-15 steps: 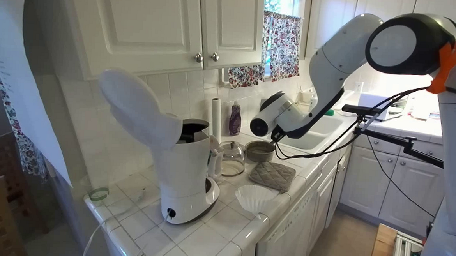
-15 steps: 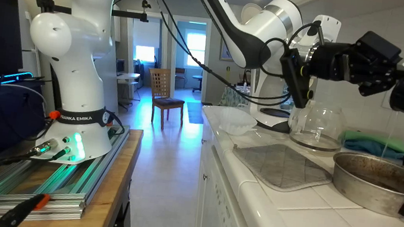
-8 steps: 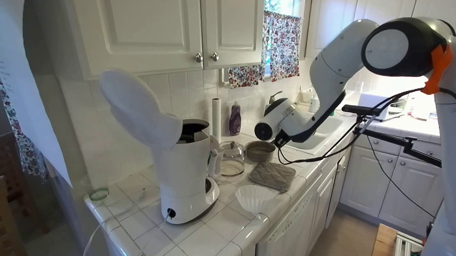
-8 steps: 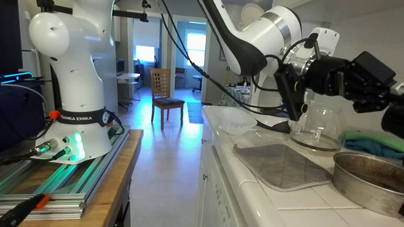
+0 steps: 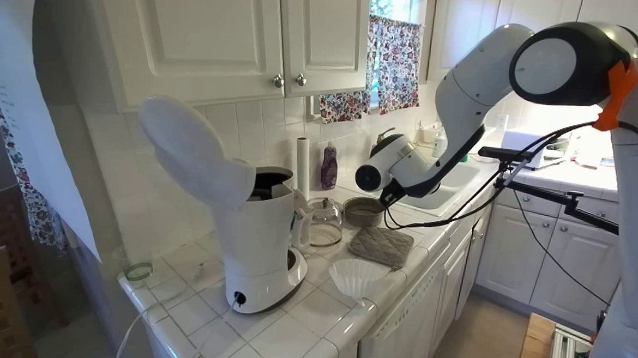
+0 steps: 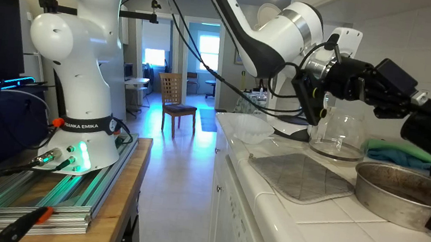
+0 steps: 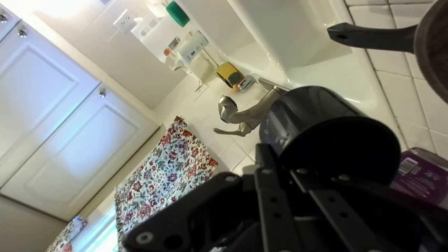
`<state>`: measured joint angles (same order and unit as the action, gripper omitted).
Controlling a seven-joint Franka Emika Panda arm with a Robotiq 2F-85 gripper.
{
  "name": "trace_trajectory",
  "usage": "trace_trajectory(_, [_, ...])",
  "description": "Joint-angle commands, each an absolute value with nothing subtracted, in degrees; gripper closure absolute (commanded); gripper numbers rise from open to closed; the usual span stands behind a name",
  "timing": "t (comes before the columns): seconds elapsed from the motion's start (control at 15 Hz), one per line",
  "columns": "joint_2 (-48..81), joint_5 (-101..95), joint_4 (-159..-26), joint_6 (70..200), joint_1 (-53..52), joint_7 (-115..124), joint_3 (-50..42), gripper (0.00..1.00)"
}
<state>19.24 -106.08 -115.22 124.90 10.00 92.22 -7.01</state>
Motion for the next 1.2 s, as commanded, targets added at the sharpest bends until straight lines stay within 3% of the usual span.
trace_trajectory(0.0, [15.11,-97.59,-116.26,131.59,12.96,87.76,-6.52,0.99])
trace_trajectory(0.6, [7.53,-62.41,-122.35,149.47,18.13,60.06,-10.48,0.99])
trace_trajectory(1.13, [3.01,-28.47,-133.51,150.16,15.95,30.84,-8.71,0.99])
